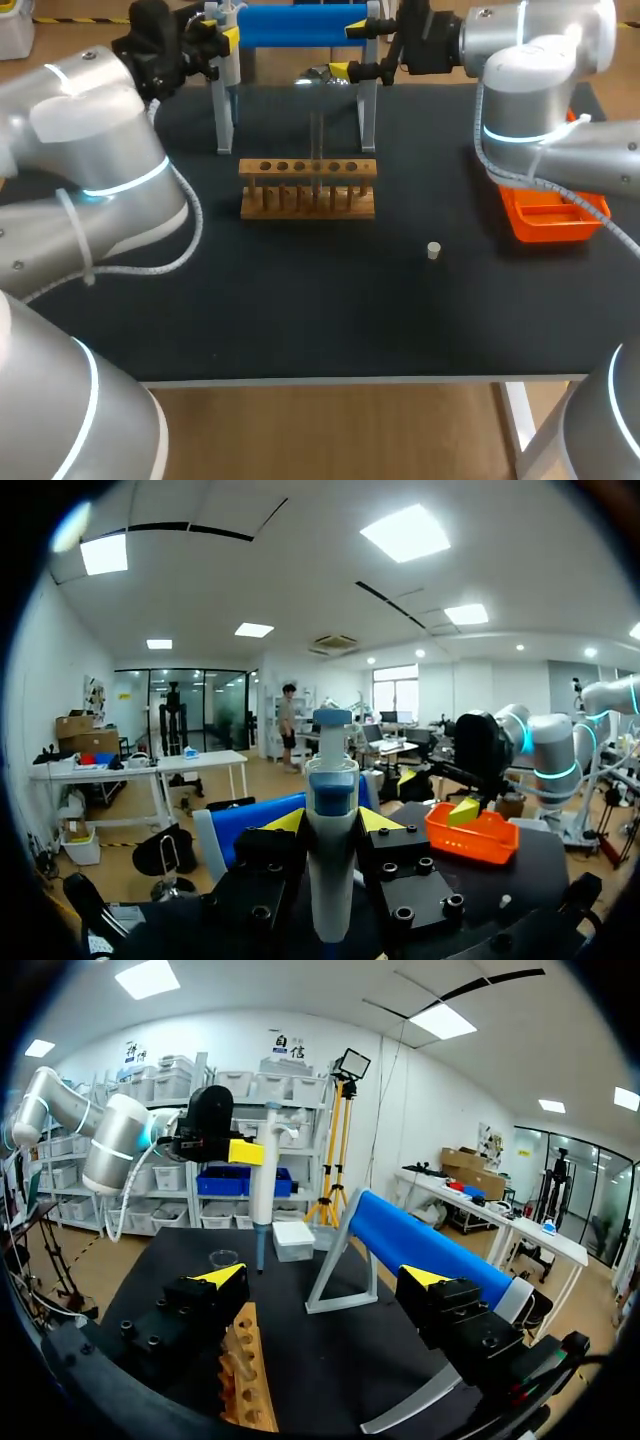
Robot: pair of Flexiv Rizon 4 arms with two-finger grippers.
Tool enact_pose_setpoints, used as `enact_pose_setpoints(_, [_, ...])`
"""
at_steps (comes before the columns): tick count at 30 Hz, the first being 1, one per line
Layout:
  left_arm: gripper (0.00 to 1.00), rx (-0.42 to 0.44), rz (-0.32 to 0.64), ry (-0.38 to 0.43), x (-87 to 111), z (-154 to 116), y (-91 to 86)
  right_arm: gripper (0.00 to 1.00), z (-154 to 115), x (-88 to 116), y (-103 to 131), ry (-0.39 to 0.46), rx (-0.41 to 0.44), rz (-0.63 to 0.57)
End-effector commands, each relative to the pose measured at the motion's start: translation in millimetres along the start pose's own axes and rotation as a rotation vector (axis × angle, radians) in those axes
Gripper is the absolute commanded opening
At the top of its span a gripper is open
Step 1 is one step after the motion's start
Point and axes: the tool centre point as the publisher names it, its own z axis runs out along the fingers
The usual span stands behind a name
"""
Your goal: Invert the test tube, pick up the pipette, mount the tip to pipette, aspirate from beaker and dispense into the tube, eject the tip, return the pipette, and cap with the stopper.
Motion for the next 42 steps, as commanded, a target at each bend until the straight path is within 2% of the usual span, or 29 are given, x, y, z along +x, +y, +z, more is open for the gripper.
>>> enact_pose_setpoints(1, [0.00, 0.000, -0.002, -0.141, 0.1, 24.3, 1.8, 1.00, -1.1, 0.2, 0.3, 0.000, 0.002, 0.000])
enact_pose_setpoints(8, [0.00, -0.003, -0.011, -0.224, -6.6, 39.0, 4.7, 1.00, -1.1, 0.2, 0.3, 0.000, 0.002, 0.000])
enact_pose_setpoints(13, [0.00, 0.001, -0.029, -0.315, -13.9, 43.4, 7.6, 1.00, -1.1, 0.2, 0.3, 0.000, 0.002, 0.000])
enact_pose_setpoints(22, [0.00, 0.016, -0.035, -0.416, -23.1, 54.3, 11.4, 1.00, -1.1, 0.2, 0.3, 0.000, 0.002, 0.000])
enact_pose_setpoints(34, [0.00, -0.003, -0.041, -0.522, -34.9, 63.2, 19.9, 1.00, -1.1, 0.2, 0.3, 0.000, 0.002, 0.000])
enact_pose_setpoints(42, [0.00, -0.011, -0.032, -0.552, -39.8, 72.5, 23.3, 1.00, -1.1, 0.2, 0.3, 0.000, 0.002, 0.000])
